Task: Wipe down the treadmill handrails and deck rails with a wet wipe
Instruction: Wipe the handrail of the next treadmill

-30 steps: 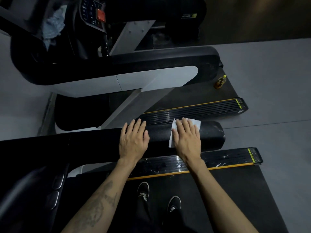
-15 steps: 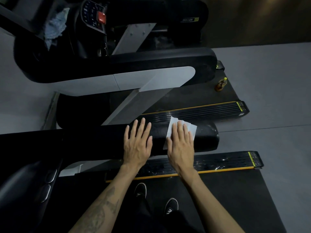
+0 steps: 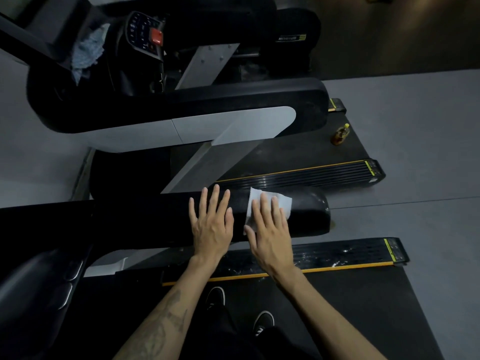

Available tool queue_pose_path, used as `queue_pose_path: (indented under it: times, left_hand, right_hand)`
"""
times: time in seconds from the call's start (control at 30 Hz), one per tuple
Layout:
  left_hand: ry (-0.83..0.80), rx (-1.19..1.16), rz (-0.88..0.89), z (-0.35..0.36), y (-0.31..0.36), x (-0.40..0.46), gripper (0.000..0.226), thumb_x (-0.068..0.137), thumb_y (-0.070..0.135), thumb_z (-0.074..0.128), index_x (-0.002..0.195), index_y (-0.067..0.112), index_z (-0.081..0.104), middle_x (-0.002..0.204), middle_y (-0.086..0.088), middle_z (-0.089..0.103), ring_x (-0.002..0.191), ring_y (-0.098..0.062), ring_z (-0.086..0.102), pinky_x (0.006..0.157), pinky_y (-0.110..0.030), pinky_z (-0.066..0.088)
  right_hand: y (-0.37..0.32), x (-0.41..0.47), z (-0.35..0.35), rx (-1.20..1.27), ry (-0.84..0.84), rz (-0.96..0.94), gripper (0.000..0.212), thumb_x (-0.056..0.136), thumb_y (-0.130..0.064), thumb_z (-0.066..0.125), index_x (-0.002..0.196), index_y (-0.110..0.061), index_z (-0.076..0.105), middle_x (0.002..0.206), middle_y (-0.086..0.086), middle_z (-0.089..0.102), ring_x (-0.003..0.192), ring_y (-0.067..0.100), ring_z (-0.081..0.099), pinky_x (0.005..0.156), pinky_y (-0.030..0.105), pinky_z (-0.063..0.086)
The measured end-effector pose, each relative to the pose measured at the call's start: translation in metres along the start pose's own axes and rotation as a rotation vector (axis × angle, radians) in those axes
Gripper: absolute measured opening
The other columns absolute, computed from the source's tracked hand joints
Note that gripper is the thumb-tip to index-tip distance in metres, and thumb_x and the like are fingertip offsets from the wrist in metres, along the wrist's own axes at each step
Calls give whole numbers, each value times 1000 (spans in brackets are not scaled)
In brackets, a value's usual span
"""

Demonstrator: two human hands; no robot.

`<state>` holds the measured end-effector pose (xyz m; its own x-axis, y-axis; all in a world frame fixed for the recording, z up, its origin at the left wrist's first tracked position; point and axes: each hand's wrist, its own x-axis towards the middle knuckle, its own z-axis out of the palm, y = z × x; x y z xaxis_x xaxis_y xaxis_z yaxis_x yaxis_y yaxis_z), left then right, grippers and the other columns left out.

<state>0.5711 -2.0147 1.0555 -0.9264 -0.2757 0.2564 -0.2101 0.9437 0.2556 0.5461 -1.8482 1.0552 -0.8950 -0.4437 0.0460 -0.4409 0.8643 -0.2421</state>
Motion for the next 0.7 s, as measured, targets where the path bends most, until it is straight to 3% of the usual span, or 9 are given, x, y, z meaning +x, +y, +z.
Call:
queue_pose_path:
  times: [0.13,0.33,0.5,0.7]
  left_hand:
    - [-6,16,-17,0,3,0,52,107,39,30,156,25,43,167,-2,31,157,-27,20,126,-58,10]
    - [-27,10,-22,-3,5,-2,53,108,39,29,158,25,38,169,-2,25,158,-26,14,126,-59,9]
    - [-57,54,17,-3,1,-3,53,108,40,28,159,26,35,170,-3,22,158,-27,12,127,-59,8]
    - [-75,34,31,-5,1,-3,54,107,40,28,159,26,34,169,-4,24,158,-28,14,126,-59,7]
  right_hand:
    - [17,21,-12,-52,-66,-118,64,107,-47,15,165,-20,12,172,5,0,159,25,-2,129,47,11]
    - [8,-4,0,-30,-21,70,74,106,-53,18,163,-7,11,171,15,0,159,31,-2,129,47,11]
    - [3,9,-3,-18,-21,-78,69,106,-50,24,164,-13,16,172,9,3,159,28,1,128,49,14]
    - [-9,-13,4,83,36,175,72,106,-50,25,163,-7,13,171,13,2,159,30,0,129,47,10]
